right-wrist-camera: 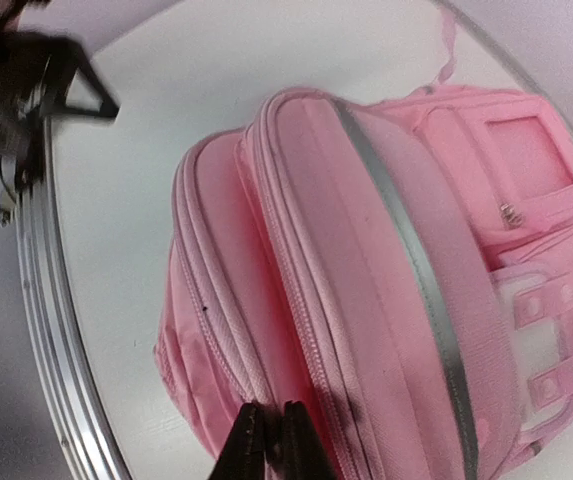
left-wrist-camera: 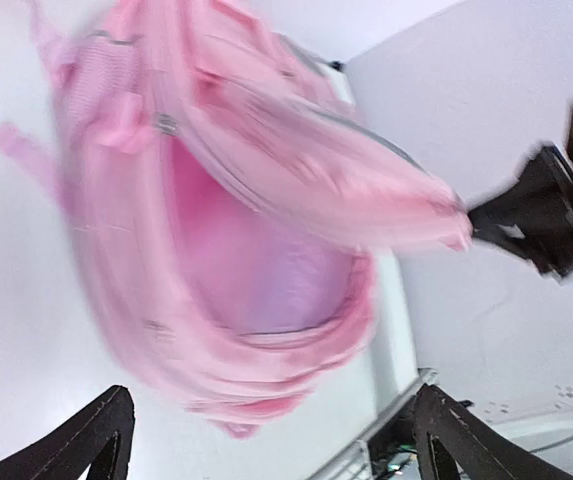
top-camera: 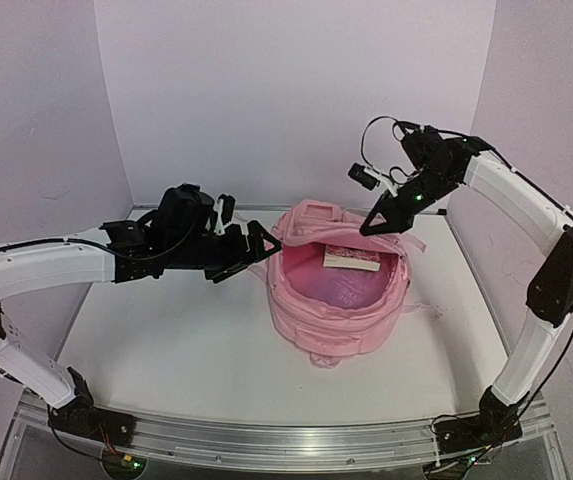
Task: Pack the student bag
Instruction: Place the book in the student bag, then zip the student bag at the center of the board.
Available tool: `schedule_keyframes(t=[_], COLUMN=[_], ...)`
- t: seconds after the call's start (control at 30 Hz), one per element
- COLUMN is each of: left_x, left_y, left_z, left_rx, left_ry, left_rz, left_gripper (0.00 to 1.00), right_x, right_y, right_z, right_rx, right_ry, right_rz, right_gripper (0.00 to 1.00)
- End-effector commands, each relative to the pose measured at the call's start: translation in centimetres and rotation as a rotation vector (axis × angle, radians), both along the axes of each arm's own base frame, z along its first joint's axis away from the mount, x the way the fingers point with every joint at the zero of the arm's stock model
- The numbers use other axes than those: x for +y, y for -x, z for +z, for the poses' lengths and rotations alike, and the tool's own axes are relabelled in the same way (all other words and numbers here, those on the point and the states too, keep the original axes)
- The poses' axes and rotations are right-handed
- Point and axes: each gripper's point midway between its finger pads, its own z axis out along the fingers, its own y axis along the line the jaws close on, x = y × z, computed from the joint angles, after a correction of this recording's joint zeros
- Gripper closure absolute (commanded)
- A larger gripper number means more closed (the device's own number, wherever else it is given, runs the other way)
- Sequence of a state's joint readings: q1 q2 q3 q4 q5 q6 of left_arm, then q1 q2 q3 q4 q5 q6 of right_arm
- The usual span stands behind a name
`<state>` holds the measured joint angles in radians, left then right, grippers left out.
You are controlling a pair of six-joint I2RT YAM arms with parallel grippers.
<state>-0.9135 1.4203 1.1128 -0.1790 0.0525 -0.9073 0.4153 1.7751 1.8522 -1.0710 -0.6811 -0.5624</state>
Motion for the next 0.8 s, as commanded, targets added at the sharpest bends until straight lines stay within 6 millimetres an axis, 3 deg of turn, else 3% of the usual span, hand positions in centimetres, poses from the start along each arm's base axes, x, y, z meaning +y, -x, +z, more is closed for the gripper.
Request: schedule_keyframes(t=[0.0,0.07,0.13,0.3,0.37,0.5,0.6,0.77], left_x=[1.7,2.1,2.5,2.2,2.1,2.1,1.1,-0.1], left_y=[-2.0,-3.4,-4.9,-8.1,-9.2,-12.0,-12.6,-13.7], left_z=[-2.0,-2.1,-2.4,-2.9,-3.3,-3.3,-3.6,-6.2], left_rx=[0.066,0.084,0.096,0.077,0.066,0.088,0.099,0.188], left_ry=[-0.075,-0.062,-0.072,-0.141,-0.128,-0.043,-0.017,0.015], left_rz=[-0.032,-0.042,-0.063,-0.206,-0.27,-0.318,-0.373,-0.388], left_gripper=[0.01,0.0,0.0,0.05,0.07,0.16,0.2,0.27], right_x=[-2.7,-2.7,-2.2,-0.7,-0.6,-1.0,-1.5,-2.9], right_y=[4.7,5.5,5.1,2.3,0.0,-2.4,-3.2,-4.2], right_z=[-2.2,-2.5,-2.4,-2.3,-3.2,-4.4,-4.8,-7.5], right_rx=[0.052,0.116,0.161,0.191,0.178,0.178,0.194,0.256], right_ry=[0.142,0.145,0.127,0.079,0.096,0.115,0.104,0.13], right_rz=[0.184,0.218,0.201,0.079,-0.01,-0.086,-0.103,-0.13], right_gripper=[0.58,0.34,0.27,0.24,0.24,0.25,0.25,0.25])
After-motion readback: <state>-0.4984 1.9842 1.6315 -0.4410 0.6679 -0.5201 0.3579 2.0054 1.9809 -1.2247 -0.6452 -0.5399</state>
